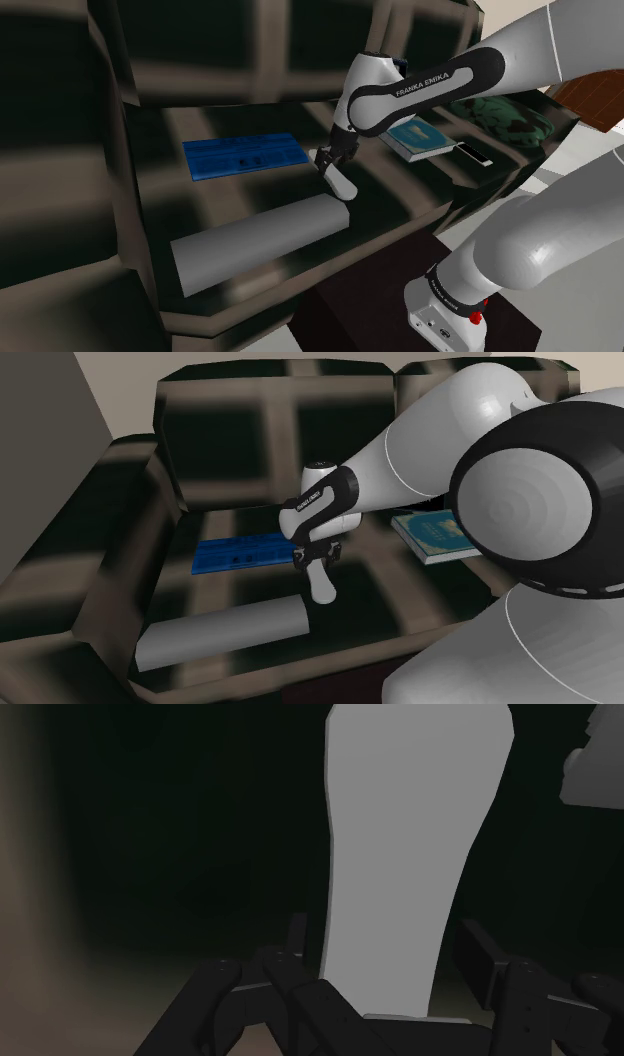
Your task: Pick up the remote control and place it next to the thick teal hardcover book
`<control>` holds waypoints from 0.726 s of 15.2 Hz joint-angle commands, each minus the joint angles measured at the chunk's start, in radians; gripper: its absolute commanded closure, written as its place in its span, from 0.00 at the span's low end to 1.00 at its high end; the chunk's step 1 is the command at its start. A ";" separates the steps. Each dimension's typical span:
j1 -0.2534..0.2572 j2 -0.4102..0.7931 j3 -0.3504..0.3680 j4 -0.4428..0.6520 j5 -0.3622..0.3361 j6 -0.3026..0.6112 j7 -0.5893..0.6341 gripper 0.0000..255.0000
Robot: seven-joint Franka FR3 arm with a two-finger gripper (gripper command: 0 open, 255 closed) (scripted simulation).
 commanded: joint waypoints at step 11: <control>0.001 -0.098 -0.006 0.070 0.004 -0.168 -0.003 1.00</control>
